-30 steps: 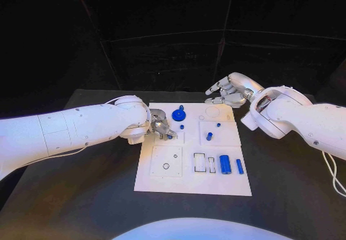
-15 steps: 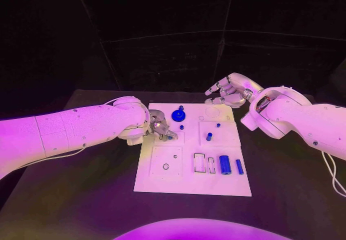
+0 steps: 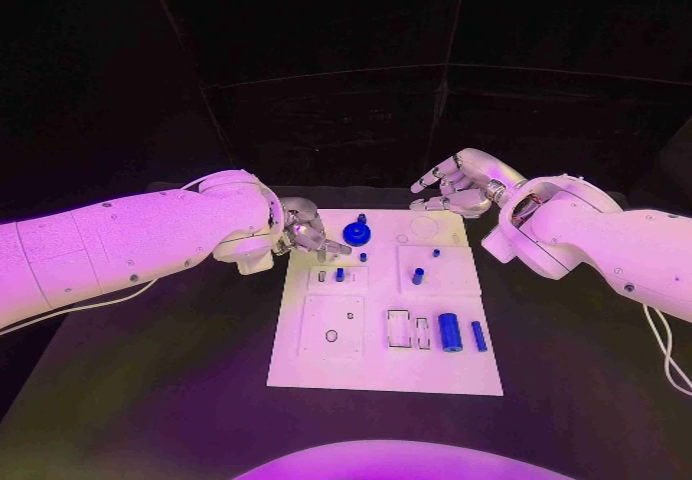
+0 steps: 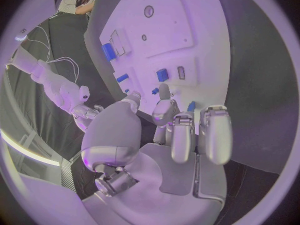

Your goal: Assemble the parts on the task board

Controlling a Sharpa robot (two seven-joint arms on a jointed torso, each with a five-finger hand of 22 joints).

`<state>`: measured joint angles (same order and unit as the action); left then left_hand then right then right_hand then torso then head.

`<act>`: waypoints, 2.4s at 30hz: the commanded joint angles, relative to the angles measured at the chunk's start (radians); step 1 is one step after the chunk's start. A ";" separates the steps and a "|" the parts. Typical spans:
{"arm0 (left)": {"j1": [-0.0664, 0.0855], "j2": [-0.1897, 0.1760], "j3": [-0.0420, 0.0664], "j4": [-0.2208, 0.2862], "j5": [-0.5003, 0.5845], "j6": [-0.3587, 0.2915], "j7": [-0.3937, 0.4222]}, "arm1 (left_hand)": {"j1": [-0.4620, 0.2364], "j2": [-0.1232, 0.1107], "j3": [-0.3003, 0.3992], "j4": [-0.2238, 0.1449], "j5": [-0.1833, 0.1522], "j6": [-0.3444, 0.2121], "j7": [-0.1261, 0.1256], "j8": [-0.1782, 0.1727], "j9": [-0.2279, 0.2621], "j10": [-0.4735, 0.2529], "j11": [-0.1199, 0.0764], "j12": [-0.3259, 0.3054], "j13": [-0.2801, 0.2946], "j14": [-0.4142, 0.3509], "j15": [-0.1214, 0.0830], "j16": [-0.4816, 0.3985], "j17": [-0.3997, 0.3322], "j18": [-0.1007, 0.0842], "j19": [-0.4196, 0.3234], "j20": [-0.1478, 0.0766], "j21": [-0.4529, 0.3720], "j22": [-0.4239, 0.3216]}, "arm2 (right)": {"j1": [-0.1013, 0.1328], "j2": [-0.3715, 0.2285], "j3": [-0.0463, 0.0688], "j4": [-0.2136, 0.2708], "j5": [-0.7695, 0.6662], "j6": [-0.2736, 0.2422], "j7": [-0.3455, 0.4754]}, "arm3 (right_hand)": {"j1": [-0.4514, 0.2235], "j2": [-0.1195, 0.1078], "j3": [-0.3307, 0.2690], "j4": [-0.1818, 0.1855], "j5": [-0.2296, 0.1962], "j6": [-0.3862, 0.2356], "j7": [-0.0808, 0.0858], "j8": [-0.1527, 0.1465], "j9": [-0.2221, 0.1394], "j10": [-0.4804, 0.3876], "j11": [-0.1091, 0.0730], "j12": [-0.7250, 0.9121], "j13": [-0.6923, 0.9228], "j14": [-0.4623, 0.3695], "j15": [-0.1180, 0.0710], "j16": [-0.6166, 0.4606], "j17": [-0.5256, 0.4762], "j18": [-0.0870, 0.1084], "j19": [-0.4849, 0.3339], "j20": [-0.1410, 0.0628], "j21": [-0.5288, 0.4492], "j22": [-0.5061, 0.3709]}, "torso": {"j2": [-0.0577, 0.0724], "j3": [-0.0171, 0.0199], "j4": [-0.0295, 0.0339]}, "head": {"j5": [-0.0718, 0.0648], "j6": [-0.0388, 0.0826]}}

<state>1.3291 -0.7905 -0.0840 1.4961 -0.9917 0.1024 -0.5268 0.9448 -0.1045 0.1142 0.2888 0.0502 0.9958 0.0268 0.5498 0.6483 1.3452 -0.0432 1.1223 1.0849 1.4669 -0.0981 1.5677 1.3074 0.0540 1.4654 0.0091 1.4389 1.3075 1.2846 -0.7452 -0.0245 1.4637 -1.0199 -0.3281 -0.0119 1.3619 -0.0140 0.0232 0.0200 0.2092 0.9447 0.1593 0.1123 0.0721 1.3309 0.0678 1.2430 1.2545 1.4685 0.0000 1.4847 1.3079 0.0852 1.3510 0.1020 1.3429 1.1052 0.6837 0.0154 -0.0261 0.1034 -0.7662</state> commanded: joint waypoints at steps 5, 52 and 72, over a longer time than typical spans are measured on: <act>0.052 -0.015 0.012 -0.037 0.004 0.101 -0.005 | 0.080 0.032 -0.035 -0.005 -0.004 -0.092 0.034 -0.061 -0.027 -0.089 0.030 -0.125 -0.124 0.104 0.018 0.003 0.263 -0.007 0.017 0.012 -0.030 0.057 | 0.002 0.002 0.001 -0.004 -0.002 0.006 0.005 | -0.004 0.001 -0.002 0.005 0.003 0.001 -0.002 0.003 -0.001 -0.004 0.002 -0.003 0.000 0.066 -0.007 -0.006 0.110 0.007 -0.007 -0.003 -0.005 -0.001 | 0.000 0.0012 0.0005 | 0.004 0.004; 0.016 0.216 -0.017 -0.442 -0.009 0.178 0.014 | 0.179 0.116 -0.149 -0.005 0.004 -0.067 0.055 -0.118 -0.115 -0.142 0.051 -0.176 -0.212 0.104 0.041 0.003 0.263 0.001 0.003 0.043 -0.056 0.036 | 0.002 0.013 0.000 -0.015 -0.002 0.010 0.002 | -0.004 0.003 -0.004 0.009 0.011 -0.005 -0.001 0.001 -0.003 -0.009 0.002 -0.007 -0.005 0.066 -0.007 -0.006 0.110 0.009 -0.012 -0.003 -0.012 -0.013 | 0.004 -0.0010 -0.0074 | 0.020 -0.002; 0.009 0.220 -0.018 -0.444 -0.012 0.205 0.009 | 0.246 0.144 -0.138 -0.017 0.004 -0.046 0.046 -0.092 -0.115 -0.129 0.043 -0.154 -0.204 0.104 0.035 0.003 0.263 0.000 0.007 0.038 -0.051 0.046 | 0.002 0.017 0.000 -0.016 -0.002 0.009 0.007 | -0.004 0.004 -0.005 0.011 0.016 -0.006 -0.001 0.001 -0.002 -0.007 0.002 -0.005 -0.002 0.067 -0.007 -0.005 0.113 0.009 -0.012 -0.003 -0.013 -0.013 | 0.004 -0.0009 -0.0071 | 0.025 -0.003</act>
<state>1.3371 -0.5713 -0.1020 1.0525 -0.9973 0.3002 -0.5156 1.1814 0.0421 -0.0246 0.2756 0.0503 0.9439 0.0726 0.4551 0.5319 1.2121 0.0011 0.9635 0.8790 1.4670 -0.0621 1.5677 1.3074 0.0540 1.4673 0.0467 1.3845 1.3075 1.2844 -0.7293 -0.0247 1.4464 -1.0198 -0.3226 -0.0120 1.3620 -0.0141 0.0173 0.0259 0.2188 0.9447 0.1593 0.1123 0.0712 1.3273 0.0714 1.2391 1.2511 1.4685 0.0000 1.4847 1.3074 0.0852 1.3471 0.0981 1.3349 1.0937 0.6875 0.0149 -0.0337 0.1313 -0.7682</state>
